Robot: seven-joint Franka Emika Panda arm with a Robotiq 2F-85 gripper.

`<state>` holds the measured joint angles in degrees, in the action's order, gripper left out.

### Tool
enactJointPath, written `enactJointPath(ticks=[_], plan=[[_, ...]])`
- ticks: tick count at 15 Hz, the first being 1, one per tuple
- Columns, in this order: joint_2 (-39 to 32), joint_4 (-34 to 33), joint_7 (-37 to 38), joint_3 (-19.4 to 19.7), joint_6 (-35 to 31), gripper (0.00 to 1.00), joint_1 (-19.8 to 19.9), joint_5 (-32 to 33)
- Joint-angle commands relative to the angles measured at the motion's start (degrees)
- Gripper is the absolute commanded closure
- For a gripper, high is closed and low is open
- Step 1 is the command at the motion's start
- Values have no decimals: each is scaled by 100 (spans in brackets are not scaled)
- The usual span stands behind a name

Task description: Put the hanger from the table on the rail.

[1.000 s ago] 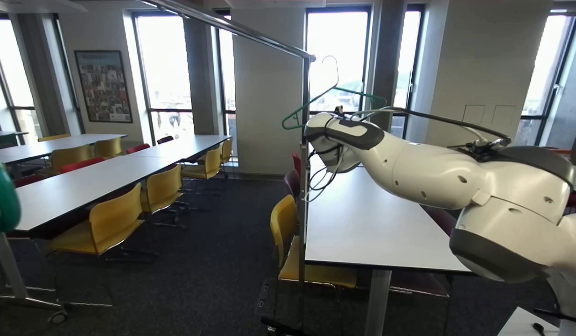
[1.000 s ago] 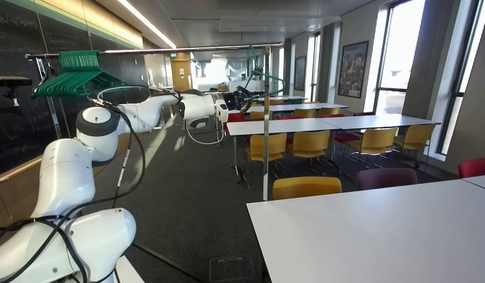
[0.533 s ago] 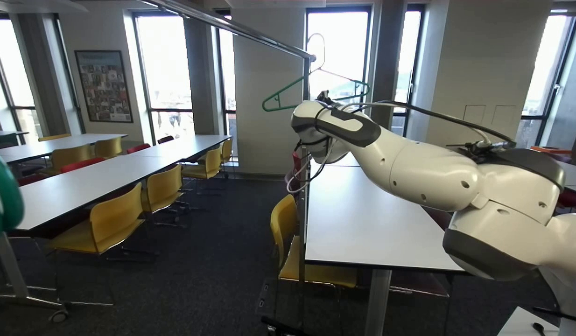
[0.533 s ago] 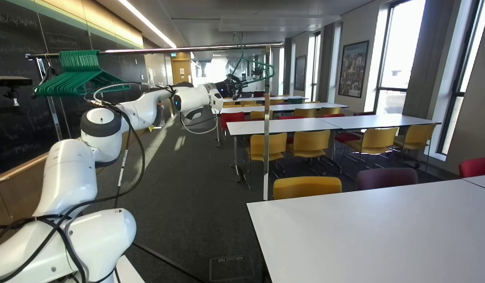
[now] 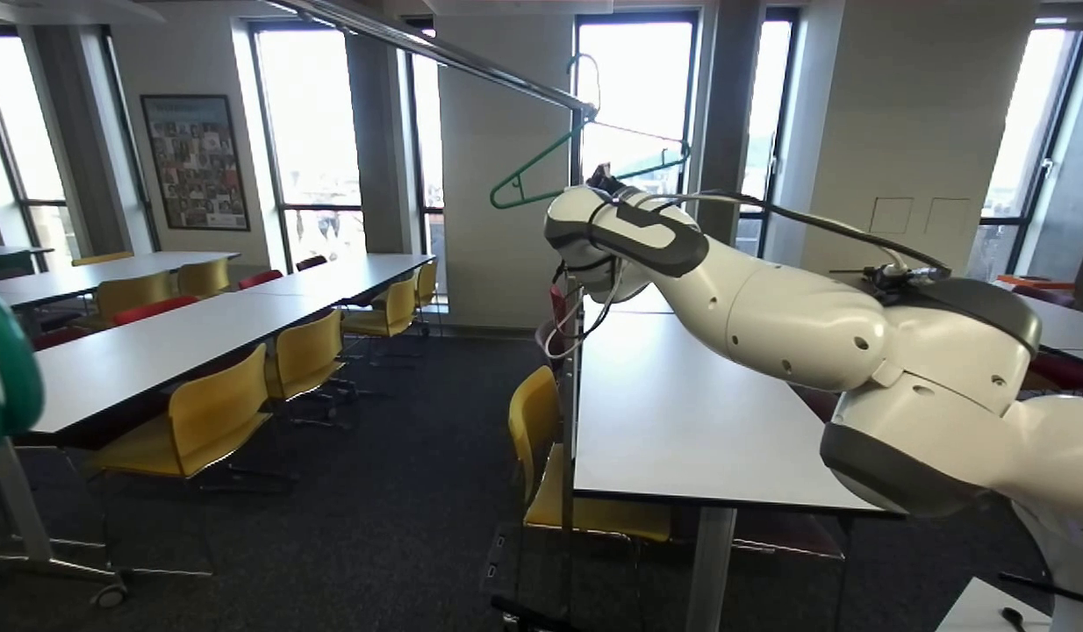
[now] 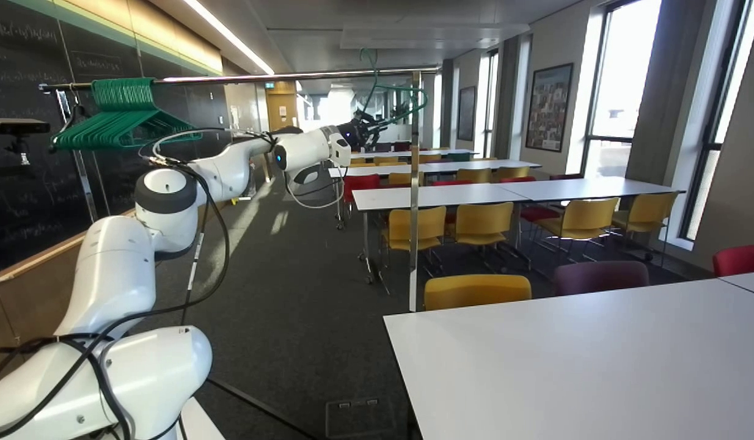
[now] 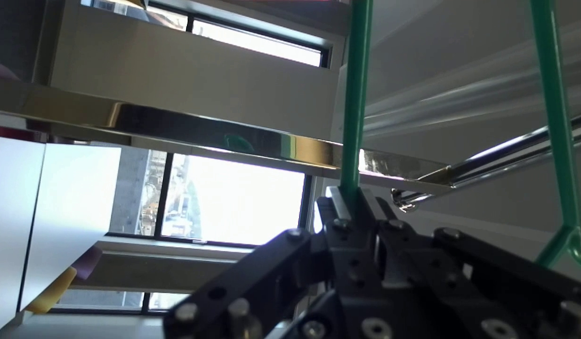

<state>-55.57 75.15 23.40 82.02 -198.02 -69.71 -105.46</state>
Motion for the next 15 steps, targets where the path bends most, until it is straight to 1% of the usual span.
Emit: enactJointPath(ticks=[1, 3, 5, 6, 7, 9, 10, 12, 13, 15], plan=[[632, 158, -714, -532, 0, 98, 49, 554], [935, 362, -951, -845, 0, 98, 3, 865], [1132, 479, -1012, -1058, 0, 98, 10, 1069], [1173, 530, -1001, -1102, 0, 98, 19, 1131], [1199, 425, -1280, -1159, 0, 98, 64, 851], [1213, 237, -1133, -1193, 0, 98, 131, 683], [1147, 139, -839, -1062, 0, 98, 122, 391], [1124, 187, -734, -859, -1, 98, 22, -113], [1080, 250, -718, -701, -1, 98, -39, -420], [873, 425, -684, -245, -2, 98, -189, -1115]])
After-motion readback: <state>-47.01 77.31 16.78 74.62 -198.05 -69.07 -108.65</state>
